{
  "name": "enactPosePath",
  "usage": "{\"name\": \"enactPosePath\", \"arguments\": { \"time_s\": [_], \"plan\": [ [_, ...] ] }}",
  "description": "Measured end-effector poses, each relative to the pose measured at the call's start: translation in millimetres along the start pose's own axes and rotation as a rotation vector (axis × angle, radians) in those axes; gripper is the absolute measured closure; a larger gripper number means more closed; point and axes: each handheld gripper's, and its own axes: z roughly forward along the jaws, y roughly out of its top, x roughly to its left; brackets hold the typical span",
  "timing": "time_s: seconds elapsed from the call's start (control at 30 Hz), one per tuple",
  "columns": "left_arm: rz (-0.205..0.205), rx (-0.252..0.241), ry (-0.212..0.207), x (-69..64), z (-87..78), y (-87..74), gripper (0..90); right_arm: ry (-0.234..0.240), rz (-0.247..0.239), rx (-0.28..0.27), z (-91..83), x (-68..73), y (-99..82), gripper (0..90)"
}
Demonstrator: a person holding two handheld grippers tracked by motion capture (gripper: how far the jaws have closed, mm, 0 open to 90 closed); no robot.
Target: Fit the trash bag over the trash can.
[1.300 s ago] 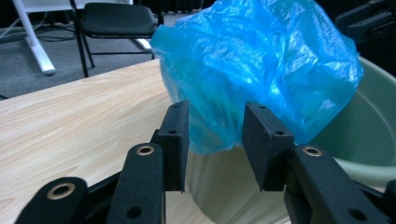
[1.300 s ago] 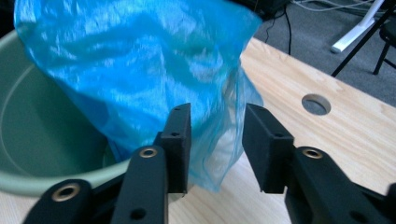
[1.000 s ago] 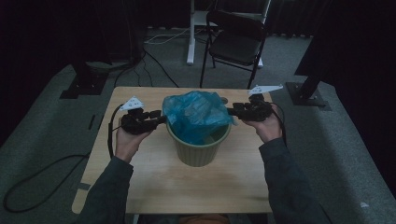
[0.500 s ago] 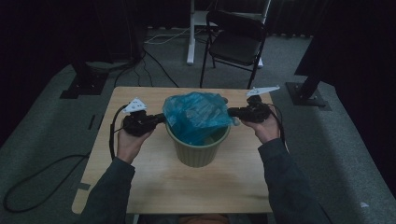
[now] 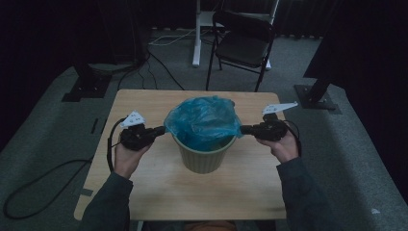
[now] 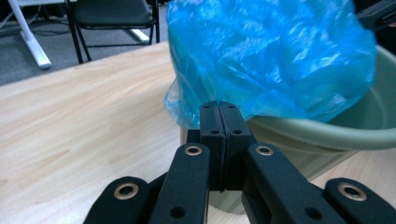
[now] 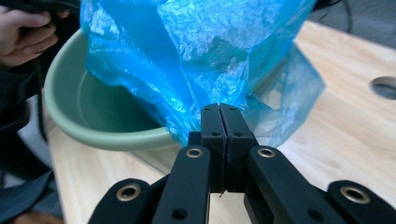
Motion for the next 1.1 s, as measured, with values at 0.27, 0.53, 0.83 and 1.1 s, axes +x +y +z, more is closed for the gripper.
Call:
{"name": "enactPosePath", "arguments": {
  "time_s": [0.27, 0.53, 0.83, 1.1],
  "plan": [
    [0.029, 0.031, -0.022, -13.1, 1.6, -9.4, 89.5, 0.069, -0.010, 0.051, -3.1, 9.0, -12.6, 90.0],
    [0.046, 0.055, -0.021, -19.4, 11.7, -9.7, 89.6, 0.072, -0.040, 0.096, 1.7, 11.4, -14.1, 90.0],
    [0.015, 0.048, -0.006, -11.1, 28.2, -0.5, 88.5, -0.054, -0.020, 0.092, 9.6, -3.9, 0.5, 89.9],
    [-0.016, 0.027, 0.022, -1.6, 14.1, -0.1, 75.4, -0.071, 0.006, 0.061, 4.8, -13.1, 4.4, 72.7]
  ]
}}
